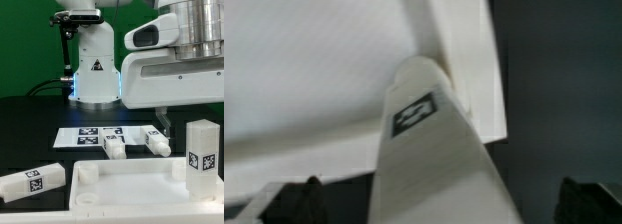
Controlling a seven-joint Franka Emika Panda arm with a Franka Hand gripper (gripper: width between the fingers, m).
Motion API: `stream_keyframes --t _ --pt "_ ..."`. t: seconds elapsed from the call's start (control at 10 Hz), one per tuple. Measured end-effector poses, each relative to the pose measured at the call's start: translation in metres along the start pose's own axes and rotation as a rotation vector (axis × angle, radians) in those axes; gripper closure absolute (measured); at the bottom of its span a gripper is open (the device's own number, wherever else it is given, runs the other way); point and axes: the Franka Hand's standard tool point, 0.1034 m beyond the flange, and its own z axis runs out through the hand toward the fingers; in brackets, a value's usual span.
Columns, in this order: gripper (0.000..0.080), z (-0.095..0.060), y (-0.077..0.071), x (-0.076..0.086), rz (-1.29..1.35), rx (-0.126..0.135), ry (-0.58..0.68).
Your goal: Assemble desk
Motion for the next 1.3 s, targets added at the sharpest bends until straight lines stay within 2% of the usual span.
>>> stream_keyframes --t 0.2,0.3,0.4,0.5,0.6,1.0,1.1,1.2,1.3 --pt "0.0150 0.0018 -0.0012 -0.0001 0.020 0.004 -0.001" --pt "0.0245 0.0018 -0.0007 -0.0001 0.020 0.003 -0.001" --pt "0.0245 0.0019 -0.0013 -0.0002 0.072 0.006 -0.001" --pt "0.0447 0.0019 -0.0016 -0.0002 0.142 0.006 -0.002" --pt "0.0515 0.0020 -0.0015 -0.0001 0.197 0.006 -0.002" --pt "0.0515 0.0034 0.0020 -0.0033 0.898 -0.015 0.005" --pt "0.0515 0.0039 0.0036 -0.0034 1.062 -0.009 0.006" --pt "0.0515 0.0042 0.0073 -0.0052 1.207 0.021 0.011" --pt "0.0514 0.0041 0.0079 -0.0069 1.275 0.033 0.011"
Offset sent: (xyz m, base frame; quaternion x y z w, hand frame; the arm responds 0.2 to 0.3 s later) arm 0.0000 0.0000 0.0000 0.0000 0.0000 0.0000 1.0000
